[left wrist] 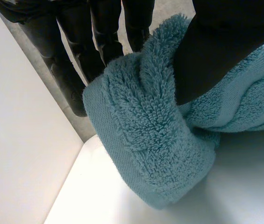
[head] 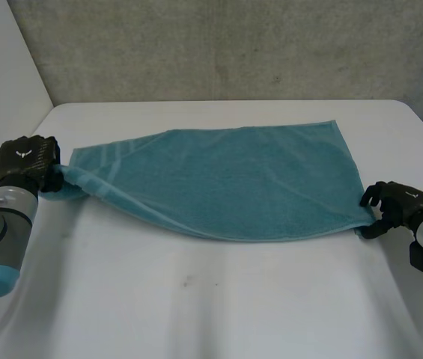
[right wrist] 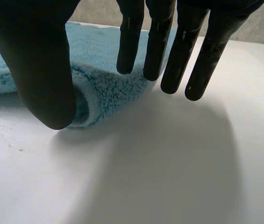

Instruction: Fold the laundry

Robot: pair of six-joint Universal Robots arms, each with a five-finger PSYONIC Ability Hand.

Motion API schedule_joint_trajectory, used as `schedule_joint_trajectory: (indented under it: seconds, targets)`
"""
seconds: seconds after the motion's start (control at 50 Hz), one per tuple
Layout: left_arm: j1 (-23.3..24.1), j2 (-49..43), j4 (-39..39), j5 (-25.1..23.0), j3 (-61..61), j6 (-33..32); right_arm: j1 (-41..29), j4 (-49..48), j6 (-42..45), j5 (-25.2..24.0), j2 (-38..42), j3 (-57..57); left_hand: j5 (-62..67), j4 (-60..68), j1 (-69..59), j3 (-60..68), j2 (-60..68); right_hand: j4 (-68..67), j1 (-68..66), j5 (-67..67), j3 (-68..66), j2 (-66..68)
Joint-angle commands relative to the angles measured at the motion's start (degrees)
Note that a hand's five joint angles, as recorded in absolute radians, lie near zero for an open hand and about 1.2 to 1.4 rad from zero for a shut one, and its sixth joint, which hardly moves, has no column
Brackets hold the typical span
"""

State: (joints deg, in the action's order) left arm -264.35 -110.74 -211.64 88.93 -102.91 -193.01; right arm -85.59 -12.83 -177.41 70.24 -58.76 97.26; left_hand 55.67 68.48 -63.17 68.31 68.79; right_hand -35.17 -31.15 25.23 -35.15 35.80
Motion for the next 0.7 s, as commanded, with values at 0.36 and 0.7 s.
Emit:
schedule_joint_trajectory:
  seconds: [0.36,0.7]
  targets:
    - [0.15,3.77,6.23,-0.25,-1.07,-0.44,0.60,-2.91,1.01,-0.36,-14.43,-0.32,14.33,11.52,-16.83,11.69,11.21,-44.83,-48.85,44.77,-44.85,44.20]
    - [-5.21,24.78,26.62,-4.72,-10.03,-1.49,6.14,29.07,52.86,1.04,-32.03,3.55,14.33,11.52,-16.83,11.69,11.21,-44.83,-48.85,44.77,-44.85,44.20]
